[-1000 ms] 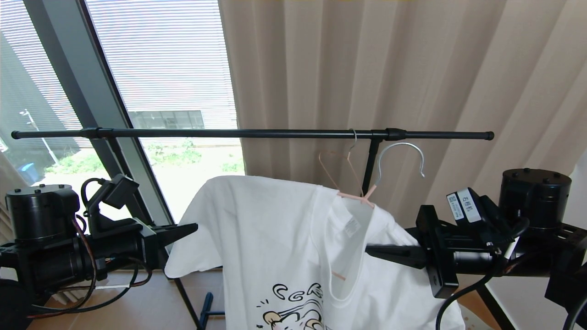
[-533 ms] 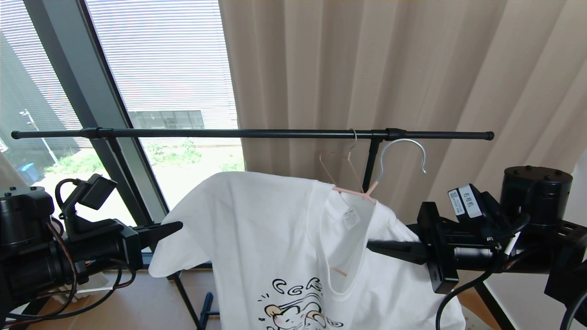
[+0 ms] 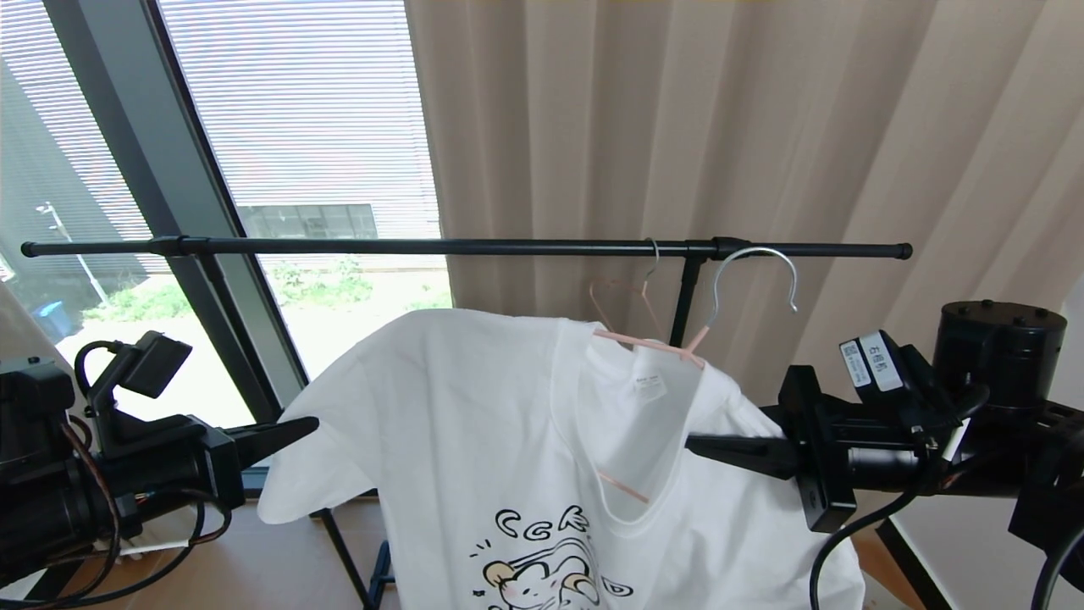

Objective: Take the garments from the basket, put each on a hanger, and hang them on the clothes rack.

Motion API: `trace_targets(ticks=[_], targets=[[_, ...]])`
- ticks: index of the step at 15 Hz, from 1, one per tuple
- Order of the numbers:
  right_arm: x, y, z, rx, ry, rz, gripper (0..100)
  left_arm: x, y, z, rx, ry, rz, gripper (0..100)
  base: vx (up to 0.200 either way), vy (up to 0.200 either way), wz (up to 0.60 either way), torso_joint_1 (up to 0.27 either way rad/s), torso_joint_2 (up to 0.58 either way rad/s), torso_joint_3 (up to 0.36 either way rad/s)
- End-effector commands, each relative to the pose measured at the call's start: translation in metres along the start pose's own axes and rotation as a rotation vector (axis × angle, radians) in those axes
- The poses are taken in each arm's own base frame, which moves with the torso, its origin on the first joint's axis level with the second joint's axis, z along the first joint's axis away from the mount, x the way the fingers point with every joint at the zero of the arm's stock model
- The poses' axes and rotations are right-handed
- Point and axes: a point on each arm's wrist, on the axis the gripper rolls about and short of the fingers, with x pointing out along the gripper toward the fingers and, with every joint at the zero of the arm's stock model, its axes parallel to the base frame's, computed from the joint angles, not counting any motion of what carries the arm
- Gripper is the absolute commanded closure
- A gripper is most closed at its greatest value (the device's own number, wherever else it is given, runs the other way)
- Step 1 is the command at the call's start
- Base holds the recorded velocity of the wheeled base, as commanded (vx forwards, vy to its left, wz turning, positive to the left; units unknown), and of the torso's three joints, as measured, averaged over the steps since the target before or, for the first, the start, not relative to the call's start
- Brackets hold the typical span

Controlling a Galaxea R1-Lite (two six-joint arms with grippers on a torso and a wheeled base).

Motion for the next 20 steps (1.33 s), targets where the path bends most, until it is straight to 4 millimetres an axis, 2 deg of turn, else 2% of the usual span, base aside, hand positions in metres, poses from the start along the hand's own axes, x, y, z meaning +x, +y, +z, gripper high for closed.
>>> trace_targets(ticks=[1, 17, 18, 20], targets=[[-0.0014, -0.0013, 0.0008, -0.004, -0.002, -0.007, 100, -0.002, -0.0009, -0.0015, -0.002, 0.001, 0.003, 100, 0.0, 0.0, 0.0, 0.0, 0.0, 0.0], [-0.0046, -0.005, -0.0021, 0.003, 0.004, -0.024, 100, -0.0057, 0.0002, -0.0103, -0.027, 0.021, 0.017, 100, 0.0, 0.0, 0.0, 0.0, 0.0, 0.0], [-0.0046, -0.005, -0.0021, 0.003, 0.004, -0.024, 100, -0.006, -0.0003, -0.0091, -0.019, 0.011, 0.005, 0, 0.0, 0.0, 0.0, 0.0, 0.0, 0.0], [-0.0046, -0.005, -0.0021, 0.001, 0.004, -0.024, 100, -0.0071, -0.0013, -0.0089, -0.018, 0.005, -0.014, 0, 0.0, 0.0, 0.0, 0.0, 0.0, 0.0]])
